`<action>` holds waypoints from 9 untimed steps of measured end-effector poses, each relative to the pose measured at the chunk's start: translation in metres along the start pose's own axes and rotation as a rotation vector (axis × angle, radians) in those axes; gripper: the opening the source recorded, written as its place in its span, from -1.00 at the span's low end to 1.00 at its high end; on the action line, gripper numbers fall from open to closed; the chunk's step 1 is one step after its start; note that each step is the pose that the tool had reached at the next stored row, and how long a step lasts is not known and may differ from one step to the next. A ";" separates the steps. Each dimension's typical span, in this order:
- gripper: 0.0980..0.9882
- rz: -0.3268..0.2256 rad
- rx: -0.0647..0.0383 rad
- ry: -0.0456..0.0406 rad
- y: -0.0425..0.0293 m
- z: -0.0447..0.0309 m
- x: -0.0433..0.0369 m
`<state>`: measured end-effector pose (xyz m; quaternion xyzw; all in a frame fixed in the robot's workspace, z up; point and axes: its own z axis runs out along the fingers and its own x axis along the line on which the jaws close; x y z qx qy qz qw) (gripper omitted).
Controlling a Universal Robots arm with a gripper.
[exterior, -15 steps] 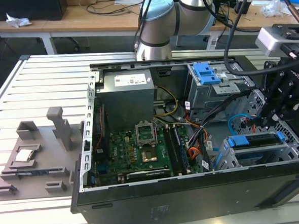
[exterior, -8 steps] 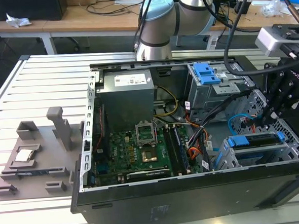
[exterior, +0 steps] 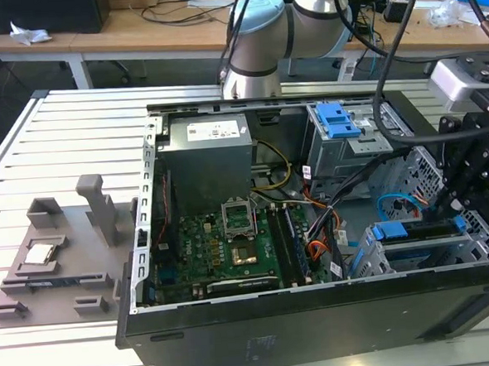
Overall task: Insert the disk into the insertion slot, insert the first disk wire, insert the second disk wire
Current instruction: 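Insert the first disk wire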
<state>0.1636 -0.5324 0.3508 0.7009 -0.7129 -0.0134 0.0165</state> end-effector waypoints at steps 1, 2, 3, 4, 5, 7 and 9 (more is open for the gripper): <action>-0.85 0.000 0.000 0.0000 -0.0018 0.0024 0.0000; -0.85 0.000 0.000 0.0001 -0.0028 0.0035 0.0000; -0.85 0.000 -0.001 0.0002 -0.0037 0.0041 0.0000; -0.85 0.000 -0.001 0.0000 -0.0050 0.0048 -0.0001; -0.85 0.000 -0.001 0.0001 -0.0056 0.0050 -0.0001; -0.85 0.001 -0.001 0.0002 -0.0063 0.0068 -0.0001; -0.85 0.003 -0.001 0.0001 -0.0064 0.0084 -0.0001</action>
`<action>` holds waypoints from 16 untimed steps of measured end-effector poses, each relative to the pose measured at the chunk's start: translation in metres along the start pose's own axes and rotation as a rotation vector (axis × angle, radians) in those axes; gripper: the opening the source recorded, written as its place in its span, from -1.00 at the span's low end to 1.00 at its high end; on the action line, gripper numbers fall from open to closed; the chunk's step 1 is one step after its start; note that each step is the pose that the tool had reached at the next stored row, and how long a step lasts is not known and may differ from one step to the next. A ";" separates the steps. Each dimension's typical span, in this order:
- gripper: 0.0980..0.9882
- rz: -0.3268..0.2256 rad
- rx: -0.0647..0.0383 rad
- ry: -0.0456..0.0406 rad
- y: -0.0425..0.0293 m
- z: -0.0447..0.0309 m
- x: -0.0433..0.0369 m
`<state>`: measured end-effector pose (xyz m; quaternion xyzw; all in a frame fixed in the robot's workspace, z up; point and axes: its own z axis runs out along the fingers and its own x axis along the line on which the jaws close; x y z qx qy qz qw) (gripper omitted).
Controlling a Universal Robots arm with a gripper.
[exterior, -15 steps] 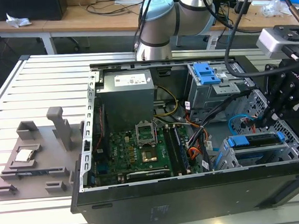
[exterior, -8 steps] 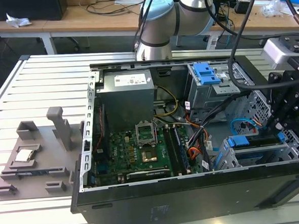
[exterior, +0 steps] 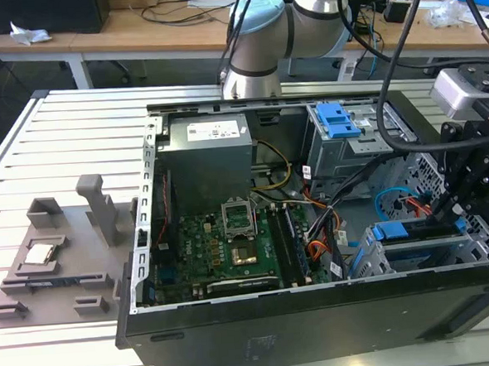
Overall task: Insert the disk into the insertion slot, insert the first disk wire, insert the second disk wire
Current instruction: 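Insert the first disk wire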
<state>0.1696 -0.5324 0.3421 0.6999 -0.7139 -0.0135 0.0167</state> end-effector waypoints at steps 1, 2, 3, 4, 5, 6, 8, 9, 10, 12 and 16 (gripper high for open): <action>-0.85 0.001 0.000 -0.0003 0.0000 0.0007 0.0000; -0.85 0.003 0.000 -0.0001 -0.0001 0.0022 0.0000; -0.85 0.005 0.000 0.0000 -0.0002 0.0033 0.0000; -0.85 0.005 0.000 0.0002 -0.0003 0.0046 -0.0001; -0.85 0.005 0.000 0.0004 -0.0003 0.0048 0.0000; -0.85 0.005 0.000 0.0002 -0.0003 0.0050 0.0000; -0.85 0.005 0.000 0.0001 -0.0002 0.0051 0.0000; -0.85 0.006 0.000 -0.0010 -0.0001 0.0055 -0.0001; -0.82 0.006 0.000 -0.0007 -0.0002 0.0055 0.0000; -0.68 0.006 0.000 0.0003 -0.0001 0.0044 0.0000; -0.68 0.005 0.000 0.0002 0.0010 -0.0214 -0.0016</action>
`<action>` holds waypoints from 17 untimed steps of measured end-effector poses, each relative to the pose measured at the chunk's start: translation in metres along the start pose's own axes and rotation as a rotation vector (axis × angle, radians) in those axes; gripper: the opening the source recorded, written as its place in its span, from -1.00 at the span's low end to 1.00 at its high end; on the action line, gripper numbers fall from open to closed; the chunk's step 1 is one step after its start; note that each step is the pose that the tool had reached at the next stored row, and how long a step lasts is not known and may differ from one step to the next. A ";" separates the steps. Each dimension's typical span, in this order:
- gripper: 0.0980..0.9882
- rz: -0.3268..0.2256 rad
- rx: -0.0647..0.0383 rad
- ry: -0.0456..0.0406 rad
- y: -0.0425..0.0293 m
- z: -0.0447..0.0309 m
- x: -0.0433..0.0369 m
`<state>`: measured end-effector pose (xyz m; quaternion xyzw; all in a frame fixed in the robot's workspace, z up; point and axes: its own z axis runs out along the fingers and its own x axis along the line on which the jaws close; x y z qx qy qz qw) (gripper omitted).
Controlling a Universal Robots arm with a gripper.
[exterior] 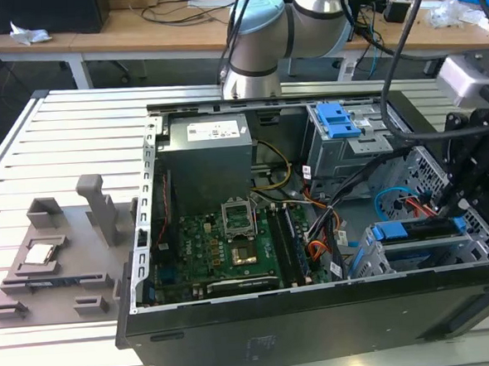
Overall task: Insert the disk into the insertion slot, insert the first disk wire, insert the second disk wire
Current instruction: 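Insert the first disk wire, then insert the second disk wire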
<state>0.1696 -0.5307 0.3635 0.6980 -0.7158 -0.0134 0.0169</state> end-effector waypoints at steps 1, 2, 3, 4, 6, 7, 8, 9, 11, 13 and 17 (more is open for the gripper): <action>-0.71 0.000 0.000 -0.0001 0.0003 -0.0057 -0.0020; -0.86 0.000 0.000 -0.0001 0.0004 -0.0084 -0.0031; -0.98 0.000 0.000 -0.0002 0.0006 -0.0104 -0.0040; -0.98 0.000 0.000 -0.0001 0.0006 -0.0118 -0.0047; -0.98 0.000 0.000 -0.0004 0.0008 -0.0145 -0.0053; -0.98 0.000 0.000 -0.0003 0.0008 -0.0146 -0.0053; -0.98 0.000 0.000 -0.0002 0.0008 -0.0147 -0.0053; -0.98 0.000 0.000 -0.0001 0.0008 -0.0148 -0.0053; -0.98 0.000 0.000 -0.0002 0.0008 -0.0147 -0.0053; -0.98 0.000 0.000 -0.0001 0.0008 -0.0148 -0.0053; -0.98 0.000 0.000 -0.0001 0.0008 -0.0149 -0.0053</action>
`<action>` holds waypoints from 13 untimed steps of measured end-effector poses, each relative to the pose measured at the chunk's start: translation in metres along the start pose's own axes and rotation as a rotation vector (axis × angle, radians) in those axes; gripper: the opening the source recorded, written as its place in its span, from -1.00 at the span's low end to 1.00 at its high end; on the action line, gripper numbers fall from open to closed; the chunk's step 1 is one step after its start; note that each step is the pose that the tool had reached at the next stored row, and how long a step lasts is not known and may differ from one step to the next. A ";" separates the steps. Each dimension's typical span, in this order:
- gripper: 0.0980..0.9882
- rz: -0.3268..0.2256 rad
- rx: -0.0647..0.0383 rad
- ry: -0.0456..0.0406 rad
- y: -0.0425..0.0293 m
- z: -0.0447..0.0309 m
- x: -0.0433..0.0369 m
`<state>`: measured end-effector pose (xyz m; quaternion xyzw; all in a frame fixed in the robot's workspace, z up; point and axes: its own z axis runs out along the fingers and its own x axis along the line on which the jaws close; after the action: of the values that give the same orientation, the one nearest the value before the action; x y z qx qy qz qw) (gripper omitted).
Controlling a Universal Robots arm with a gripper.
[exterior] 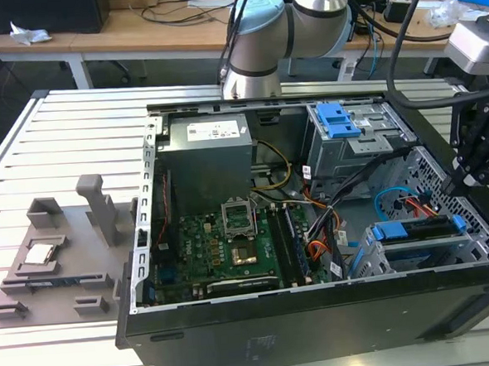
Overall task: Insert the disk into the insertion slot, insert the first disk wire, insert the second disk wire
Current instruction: 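Insert the second disk wire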
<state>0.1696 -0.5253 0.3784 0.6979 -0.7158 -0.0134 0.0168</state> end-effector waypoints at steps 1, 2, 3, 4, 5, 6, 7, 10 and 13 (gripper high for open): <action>-0.98 0.000 0.000 0.0000 0.0000 0.0000 0.0000; -0.98 0.000 0.000 0.0000 0.0000 -0.0001 0.0000; -0.98 0.000 0.000 0.0001 0.0000 -0.0001 0.0000; -0.96 0.000 0.000 0.0000 0.0000 -0.0001 0.0000; -0.84 0.000 0.000 -0.0001 0.0000 -0.0001 0.0000; -0.69 0.000 0.000 0.0000 0.0000 -0.0001 0.0000; -0.69 0.000 0.000 0.0000 0.0000 -0.0001 0.0000; -0.54 0.000 0.000 -0.0001 0.0002 -0.0001 -0.0086; -0.54 0.000 0.000 0.0001 0.0009 -0.0002 -0.0122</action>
<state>0.1691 -0.5131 0.3786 0.6979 -0.7159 -0.0134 0.0168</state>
